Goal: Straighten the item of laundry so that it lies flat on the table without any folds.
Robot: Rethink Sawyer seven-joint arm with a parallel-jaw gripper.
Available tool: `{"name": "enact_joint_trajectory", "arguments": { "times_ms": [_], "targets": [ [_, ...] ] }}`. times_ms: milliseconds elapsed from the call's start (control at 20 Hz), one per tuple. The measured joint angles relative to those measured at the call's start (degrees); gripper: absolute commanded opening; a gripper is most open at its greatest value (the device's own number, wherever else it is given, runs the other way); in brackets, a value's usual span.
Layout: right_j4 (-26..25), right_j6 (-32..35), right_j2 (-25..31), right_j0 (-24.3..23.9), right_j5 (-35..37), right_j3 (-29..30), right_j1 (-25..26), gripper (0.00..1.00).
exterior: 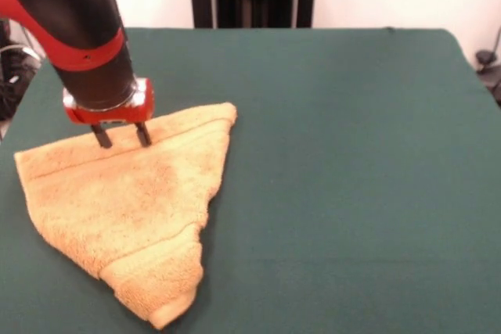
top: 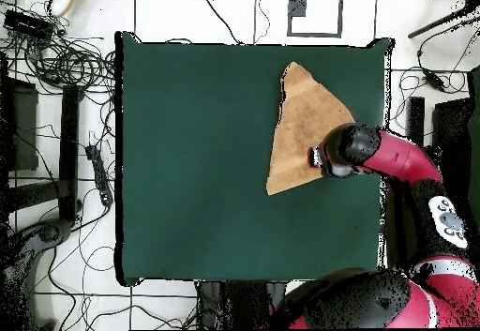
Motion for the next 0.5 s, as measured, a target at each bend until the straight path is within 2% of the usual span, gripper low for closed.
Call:
{"name": "enact_joint_trajectory", "arguments": {
  "times_ms": [500],
  "targets": [
    [0.0, 0.0, -1.4, 2.4, -1.2, 5.3, -1.6, 1.0]
  ]
}}
